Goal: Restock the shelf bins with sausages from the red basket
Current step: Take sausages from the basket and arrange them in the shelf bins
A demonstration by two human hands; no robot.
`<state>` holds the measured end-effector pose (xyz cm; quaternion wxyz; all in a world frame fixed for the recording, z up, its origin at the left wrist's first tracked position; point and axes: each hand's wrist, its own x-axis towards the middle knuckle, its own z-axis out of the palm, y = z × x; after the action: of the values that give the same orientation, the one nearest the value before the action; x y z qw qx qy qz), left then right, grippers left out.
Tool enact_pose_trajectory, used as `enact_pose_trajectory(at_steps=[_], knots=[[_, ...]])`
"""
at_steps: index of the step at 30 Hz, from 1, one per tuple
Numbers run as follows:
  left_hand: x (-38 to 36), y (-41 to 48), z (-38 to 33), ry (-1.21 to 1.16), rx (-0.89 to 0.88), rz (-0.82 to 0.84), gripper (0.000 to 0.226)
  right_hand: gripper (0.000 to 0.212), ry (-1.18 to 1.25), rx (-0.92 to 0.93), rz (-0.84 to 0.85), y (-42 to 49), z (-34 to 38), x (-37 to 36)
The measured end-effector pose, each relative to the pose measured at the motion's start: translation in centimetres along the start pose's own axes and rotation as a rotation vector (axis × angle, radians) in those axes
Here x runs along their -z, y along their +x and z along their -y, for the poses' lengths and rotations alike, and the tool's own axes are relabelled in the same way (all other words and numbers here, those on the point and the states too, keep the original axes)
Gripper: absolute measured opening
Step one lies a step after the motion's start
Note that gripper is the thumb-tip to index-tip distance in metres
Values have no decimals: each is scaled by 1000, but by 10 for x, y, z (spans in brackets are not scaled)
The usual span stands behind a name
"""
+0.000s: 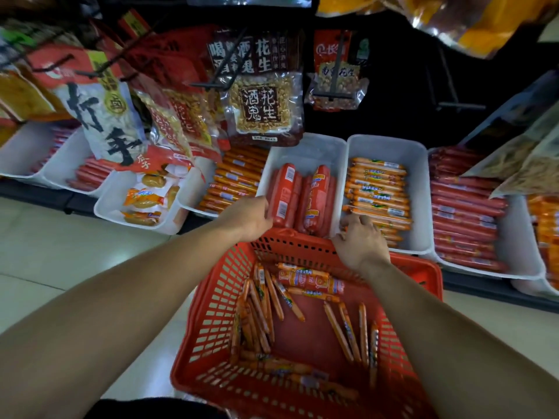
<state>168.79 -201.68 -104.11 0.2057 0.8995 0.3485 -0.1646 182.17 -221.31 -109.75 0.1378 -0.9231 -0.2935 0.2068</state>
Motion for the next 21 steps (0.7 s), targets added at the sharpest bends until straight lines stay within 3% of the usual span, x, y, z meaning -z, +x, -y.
enact_pose_trajectory(at_steps=[3, 9, 21], knots=[[2, -41, -1, 84, -85, -16, 39, 47, -57, 27, -11, -23, -5, 19], [-45, -104, 1, 267, -207, 115, 41, 44, -99, 107, -97, -74, -22, 17], [-169, -110, 20, 43, -6, 251, 55, 63, -168, 17, 315, -88, -64, -80]])
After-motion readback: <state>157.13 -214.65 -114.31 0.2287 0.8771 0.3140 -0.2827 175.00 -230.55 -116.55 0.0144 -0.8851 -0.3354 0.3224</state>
